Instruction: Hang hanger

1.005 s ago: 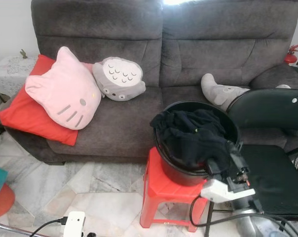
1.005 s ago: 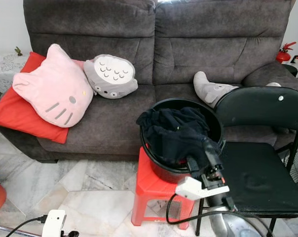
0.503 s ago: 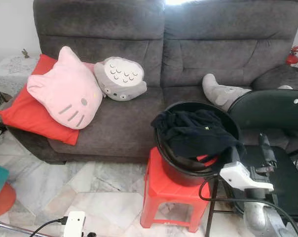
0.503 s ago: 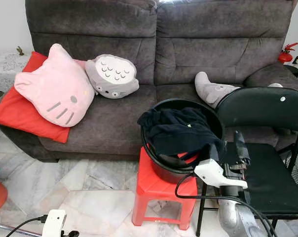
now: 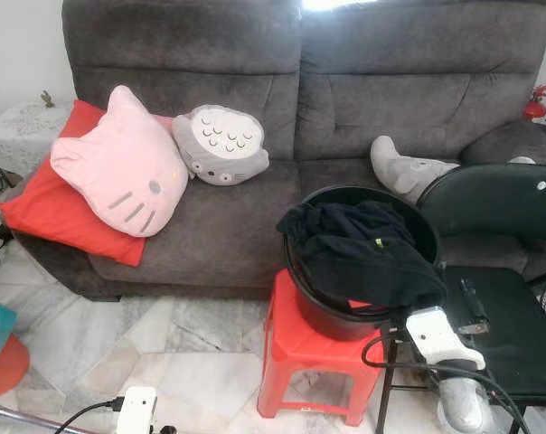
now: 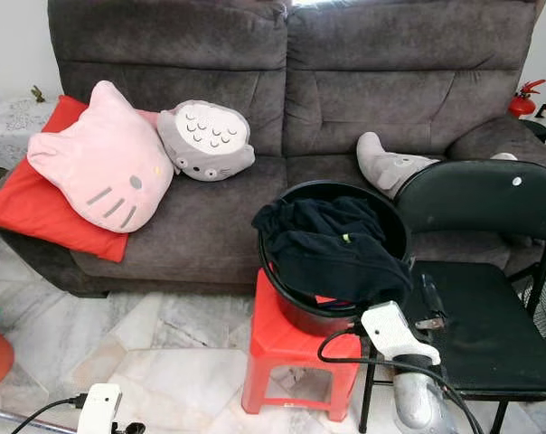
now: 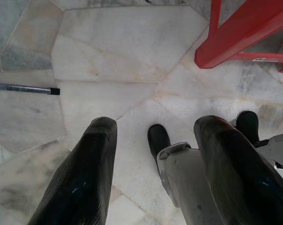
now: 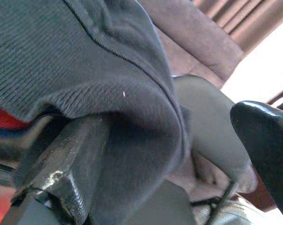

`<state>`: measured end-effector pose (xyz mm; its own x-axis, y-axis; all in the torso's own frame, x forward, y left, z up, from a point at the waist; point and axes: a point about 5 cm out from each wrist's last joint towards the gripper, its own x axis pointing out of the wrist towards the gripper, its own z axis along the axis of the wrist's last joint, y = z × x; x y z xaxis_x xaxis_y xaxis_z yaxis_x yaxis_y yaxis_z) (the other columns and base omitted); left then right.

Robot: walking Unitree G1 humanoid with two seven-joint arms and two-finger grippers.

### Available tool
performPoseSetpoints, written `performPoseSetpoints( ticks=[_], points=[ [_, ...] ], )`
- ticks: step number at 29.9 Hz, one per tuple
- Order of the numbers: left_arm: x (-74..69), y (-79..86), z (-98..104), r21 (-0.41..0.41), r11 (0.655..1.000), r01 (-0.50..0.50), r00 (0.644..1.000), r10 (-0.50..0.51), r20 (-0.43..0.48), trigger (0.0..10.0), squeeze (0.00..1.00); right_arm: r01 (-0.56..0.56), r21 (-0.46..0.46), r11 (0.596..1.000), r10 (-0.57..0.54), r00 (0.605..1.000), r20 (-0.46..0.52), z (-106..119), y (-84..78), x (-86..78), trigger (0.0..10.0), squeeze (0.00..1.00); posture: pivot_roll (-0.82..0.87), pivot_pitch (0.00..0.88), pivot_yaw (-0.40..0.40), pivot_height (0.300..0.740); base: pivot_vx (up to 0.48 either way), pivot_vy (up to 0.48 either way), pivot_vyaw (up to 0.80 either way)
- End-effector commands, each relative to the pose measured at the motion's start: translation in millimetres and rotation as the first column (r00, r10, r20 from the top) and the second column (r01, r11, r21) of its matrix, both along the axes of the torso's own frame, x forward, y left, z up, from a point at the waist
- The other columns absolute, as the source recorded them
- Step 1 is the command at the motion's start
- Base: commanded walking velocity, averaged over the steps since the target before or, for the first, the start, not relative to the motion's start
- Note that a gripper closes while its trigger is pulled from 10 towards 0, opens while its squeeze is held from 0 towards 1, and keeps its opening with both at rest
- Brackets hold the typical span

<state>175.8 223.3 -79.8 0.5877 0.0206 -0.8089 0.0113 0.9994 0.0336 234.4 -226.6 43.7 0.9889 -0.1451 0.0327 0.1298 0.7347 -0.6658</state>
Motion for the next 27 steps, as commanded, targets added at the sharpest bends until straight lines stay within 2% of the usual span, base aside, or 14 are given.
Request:
performPoseSetpoints(
  ticks=[1, 4, 14, 19, 23, 26, 27],
  points=[
    [-2.1, 0.4, -1.0, 0.005, 1.000, 0.002, 1.000, -0.002, -0.010, 10.0, 0.00, -0.061, 0.043, 0.997, 0.061, 0.998, 0.008, 2.2, 8.2, 0.5, 10.0, 0.00, -0.07, 0.000, -0.008, 0.740, 0.000, 0.000, 0.00],
    [-1.7, -0.1, -0.9, 0.003, 1.000, 0.000, 1.000, 0.000, -0.007, 10.0, 0.00, -0.229, 0.062, 0.971, 0.228, 0.973, 0.017, 7.3, 30.5, 3.1, 10.0, 0.00, -0.07, 0.000, -0.009, 0.740, 0.000, 0.000, 0.00],
    [-1.9, -1.0, -1.2, -0.002, 1.000, -0.001, 1.000, 0.001, -0.009, 10.0, 0.00, -0.355, 0.128, 0.926, 0.363, 0.931, -0.043, 6.7, 42.5, 4.8, 10.0, 0.00, -0.07, 0.000, -0.015, 0.740, 0.000, 0.000, 0.00],
    [-2.1, -1.3, -1.4, -0.004, 1.000, -0.002, 1.000, 0.002, -0.010, 10.0, 0.00, -0.368, 0.132, 0.920, 0.379, 0.923, -0.066, 4.3, 41.4, 3.8, 10.0, 0.00, -0.07, 0.000, -0.017, 0.740, 0.000, 0.000, 0.00],
    [-2.3, -1.5, -1.5, -0.005, 1.000, -0.001, 1.000, 0.001, -0.010, 10.0, 0.00, -0.341, 0.093, 0.936, 0.347, 0.935, -0.068, 3.6, 34.8, 3.1, 10.0, 0.00, -0.07, 0.000, -0.017, 0.740, 0.000, 0.000, 0.00],
    [-2.5, -1.5, -1.6, -0.005, 1.000, -0.001, 1.000, 0.001, -0.010, 10.0, 0.00, -0.295, 0.054, 0.954, 0.297, 0.953, -0.051, 5.6, 28.0, 4.1, 10.0, 0.00, -0.07, 0.000, -0.016, 0.740, 0.000, 0.000, 0.00],
    [-2.8, -1.5, -1.7, -0.007, 1.000, 0.001, 1.000, -0.001, -0.011, 10.0, 0.00, -0.226, 0.015, 0.974, 0.226, 0.974, -0.026, 8.8, 17.8, 5.1, 10.0, 0.00, -0.08, 0.000, -0.015, 0.740, 0.000, 0.000, 0.00]
  ],
)
